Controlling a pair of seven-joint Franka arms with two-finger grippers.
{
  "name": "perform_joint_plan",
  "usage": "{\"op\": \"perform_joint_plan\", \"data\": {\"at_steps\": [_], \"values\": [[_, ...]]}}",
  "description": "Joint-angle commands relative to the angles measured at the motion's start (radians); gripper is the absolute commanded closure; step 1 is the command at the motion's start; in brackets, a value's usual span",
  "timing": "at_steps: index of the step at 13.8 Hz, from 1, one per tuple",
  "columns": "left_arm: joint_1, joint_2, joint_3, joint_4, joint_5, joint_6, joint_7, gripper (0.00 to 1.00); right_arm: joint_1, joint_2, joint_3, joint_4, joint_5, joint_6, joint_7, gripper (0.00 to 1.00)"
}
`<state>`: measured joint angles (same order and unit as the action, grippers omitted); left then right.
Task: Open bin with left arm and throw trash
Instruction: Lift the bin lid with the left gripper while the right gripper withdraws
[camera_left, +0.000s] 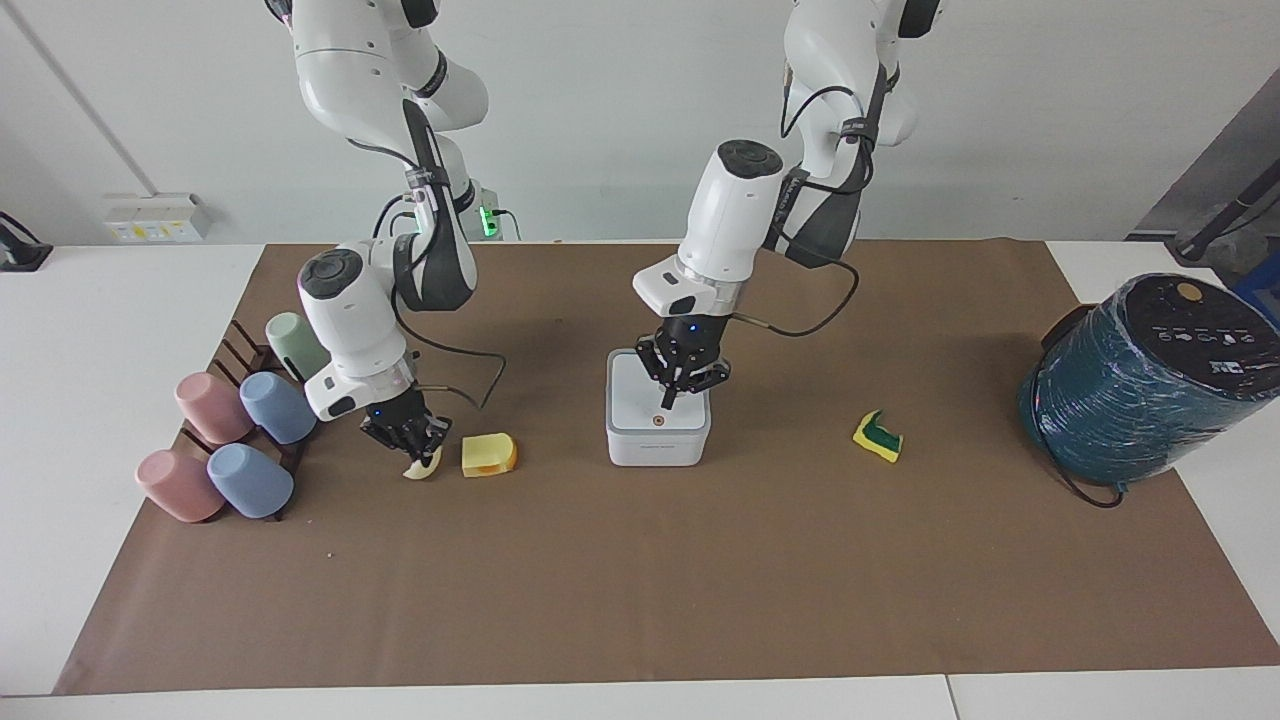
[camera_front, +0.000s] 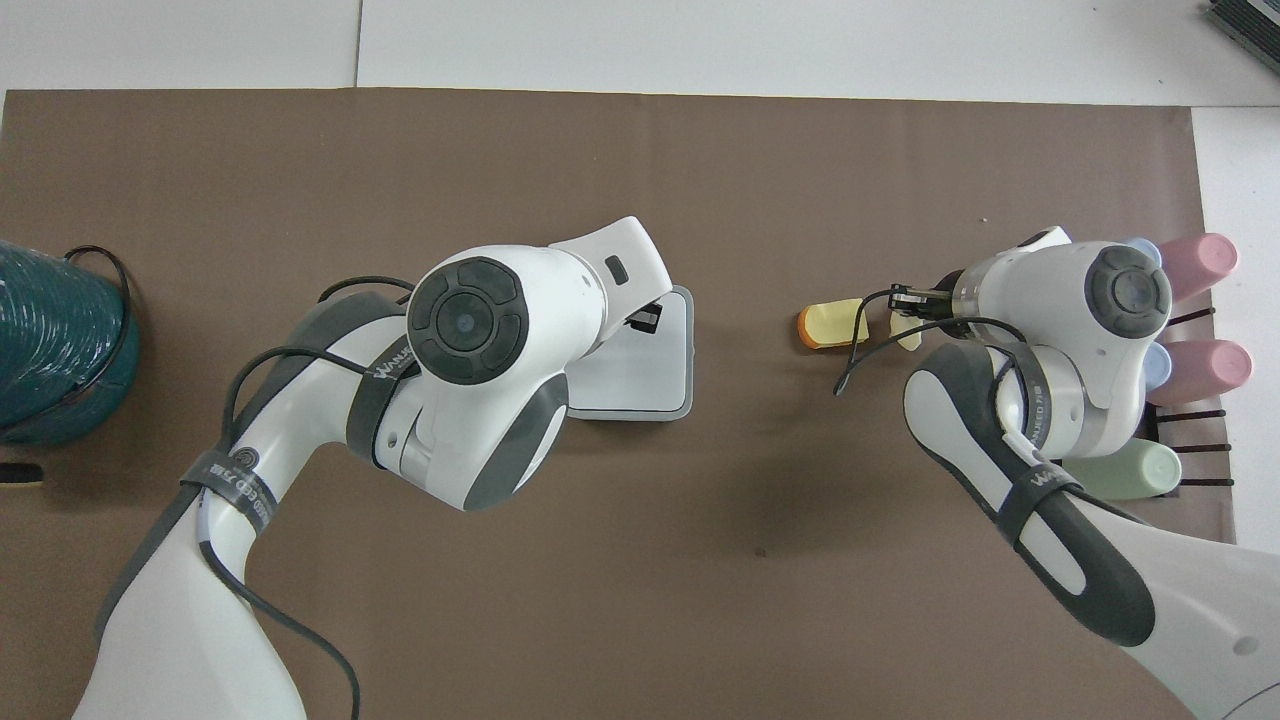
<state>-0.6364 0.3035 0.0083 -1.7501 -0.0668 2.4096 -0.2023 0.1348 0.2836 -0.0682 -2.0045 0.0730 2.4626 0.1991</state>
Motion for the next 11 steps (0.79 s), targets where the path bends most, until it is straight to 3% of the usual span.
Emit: {"op": "perform_joint_plan", "data": {"at_steps": [1,5,7,11], "values": [[-0.02,0.04,0.018,0.009,-0.011,0.026,-0.016,1.0,-0.043,-0.029,0.004,0.104,-0.041,-0.146,-0.017,1.0],[-0.026,0.054,0.019,-0.008,-0.01,0.029,-0.02,1.0,-0.081,-0.133,0.004,0.108,-0.056,-0.246,-0.023,1.0],[-0.028,0.06,0.019,-0.032,-0.01,0.048,-0.022,1.0,-0.083,-0.208,0.004,0.134,-0.039,-0.374,-0.014,1.0],[-0.026,-0.007,0.025,0.006,-0.01,-0.093,-0.02,1.0,-0.116,-0.288,0.004,0.202,0.068,-0.546,-0.012,1.0]]}}
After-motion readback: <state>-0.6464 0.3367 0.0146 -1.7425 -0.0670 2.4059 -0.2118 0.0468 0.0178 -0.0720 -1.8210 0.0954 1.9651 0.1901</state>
